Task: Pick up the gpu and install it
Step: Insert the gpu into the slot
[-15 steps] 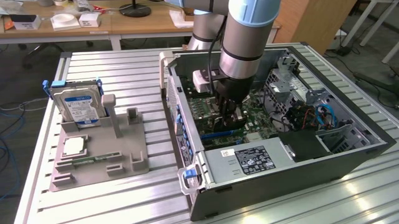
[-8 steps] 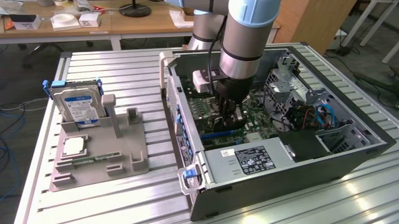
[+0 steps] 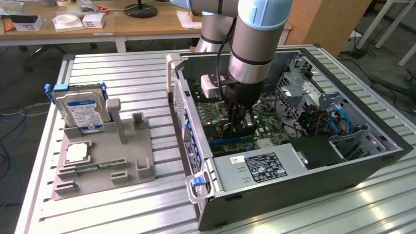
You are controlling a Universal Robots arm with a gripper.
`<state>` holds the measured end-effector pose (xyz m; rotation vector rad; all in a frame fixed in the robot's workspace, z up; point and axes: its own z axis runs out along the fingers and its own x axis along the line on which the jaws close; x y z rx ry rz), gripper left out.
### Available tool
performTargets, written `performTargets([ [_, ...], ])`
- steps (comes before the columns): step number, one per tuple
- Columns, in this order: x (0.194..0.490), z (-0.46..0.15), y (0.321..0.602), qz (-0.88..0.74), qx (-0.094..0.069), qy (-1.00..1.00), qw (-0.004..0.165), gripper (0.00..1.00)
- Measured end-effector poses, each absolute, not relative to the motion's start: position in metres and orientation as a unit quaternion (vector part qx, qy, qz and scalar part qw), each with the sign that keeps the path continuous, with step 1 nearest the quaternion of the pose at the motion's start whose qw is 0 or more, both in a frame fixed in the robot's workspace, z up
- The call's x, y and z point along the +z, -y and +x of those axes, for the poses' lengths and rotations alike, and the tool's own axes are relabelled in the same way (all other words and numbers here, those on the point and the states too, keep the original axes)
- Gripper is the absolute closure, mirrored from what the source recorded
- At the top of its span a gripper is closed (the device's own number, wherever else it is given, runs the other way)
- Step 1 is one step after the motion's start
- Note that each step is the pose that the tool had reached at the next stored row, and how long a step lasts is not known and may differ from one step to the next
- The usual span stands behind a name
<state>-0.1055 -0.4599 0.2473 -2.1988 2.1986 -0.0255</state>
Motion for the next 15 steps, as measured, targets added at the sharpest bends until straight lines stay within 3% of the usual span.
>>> performTargets([
  [15,0.2417,-0.1063,0.4593,-0.709,-0.008,-0.705,0.016,0.73],
])
